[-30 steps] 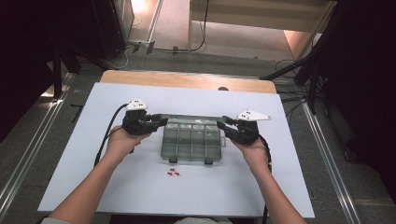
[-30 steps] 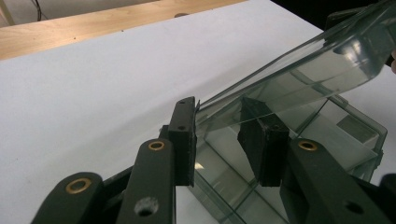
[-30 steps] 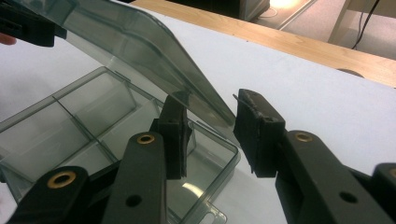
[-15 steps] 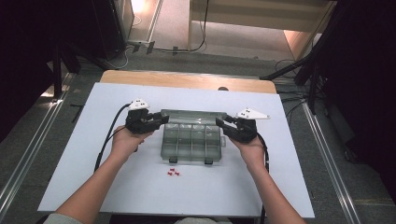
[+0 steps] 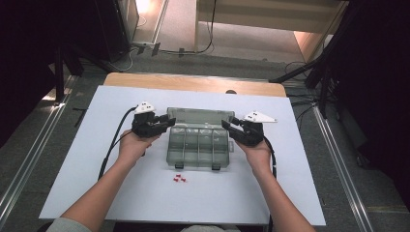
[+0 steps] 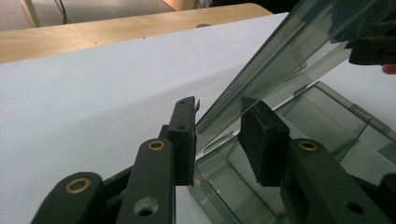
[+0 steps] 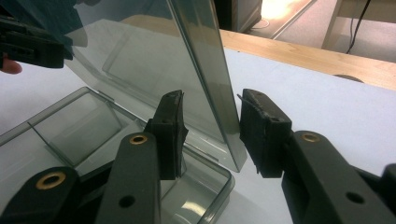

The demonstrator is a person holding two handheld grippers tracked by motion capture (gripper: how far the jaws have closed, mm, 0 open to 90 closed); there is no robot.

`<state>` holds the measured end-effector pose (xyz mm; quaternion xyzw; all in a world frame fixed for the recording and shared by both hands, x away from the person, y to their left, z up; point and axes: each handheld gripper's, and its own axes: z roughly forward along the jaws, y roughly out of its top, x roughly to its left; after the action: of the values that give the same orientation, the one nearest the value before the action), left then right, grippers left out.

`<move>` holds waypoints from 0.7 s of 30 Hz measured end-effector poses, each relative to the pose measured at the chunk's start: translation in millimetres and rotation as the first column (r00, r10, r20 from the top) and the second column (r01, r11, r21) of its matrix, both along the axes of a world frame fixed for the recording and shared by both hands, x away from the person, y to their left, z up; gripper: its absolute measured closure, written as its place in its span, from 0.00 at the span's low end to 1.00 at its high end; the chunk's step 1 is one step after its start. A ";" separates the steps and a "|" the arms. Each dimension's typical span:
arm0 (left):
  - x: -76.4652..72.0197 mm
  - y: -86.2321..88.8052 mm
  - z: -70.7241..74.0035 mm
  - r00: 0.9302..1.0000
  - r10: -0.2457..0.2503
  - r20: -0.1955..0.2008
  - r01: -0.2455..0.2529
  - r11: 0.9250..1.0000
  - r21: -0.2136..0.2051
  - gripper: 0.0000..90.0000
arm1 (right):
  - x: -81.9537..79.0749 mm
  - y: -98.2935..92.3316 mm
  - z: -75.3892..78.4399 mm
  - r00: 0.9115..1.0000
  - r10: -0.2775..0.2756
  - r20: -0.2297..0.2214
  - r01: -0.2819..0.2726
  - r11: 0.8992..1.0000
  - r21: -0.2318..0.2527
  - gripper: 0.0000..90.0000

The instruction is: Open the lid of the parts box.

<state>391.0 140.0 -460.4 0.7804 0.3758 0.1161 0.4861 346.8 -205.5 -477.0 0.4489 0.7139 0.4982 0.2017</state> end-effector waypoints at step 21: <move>9.4 -4.9 -13.7 0.999 0.046 -0.023 -0.046 0.999 -0.018 0.73 | 6.9 -1.6 -9.3 0.999 -0.022 -0.026 0.022 1.000 0.015 0.72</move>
<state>400.4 135.1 -474.1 0.7683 0.4001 0.1150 0.4862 353.7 -207.1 -486.3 0.4647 0.7078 0.4953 0.1943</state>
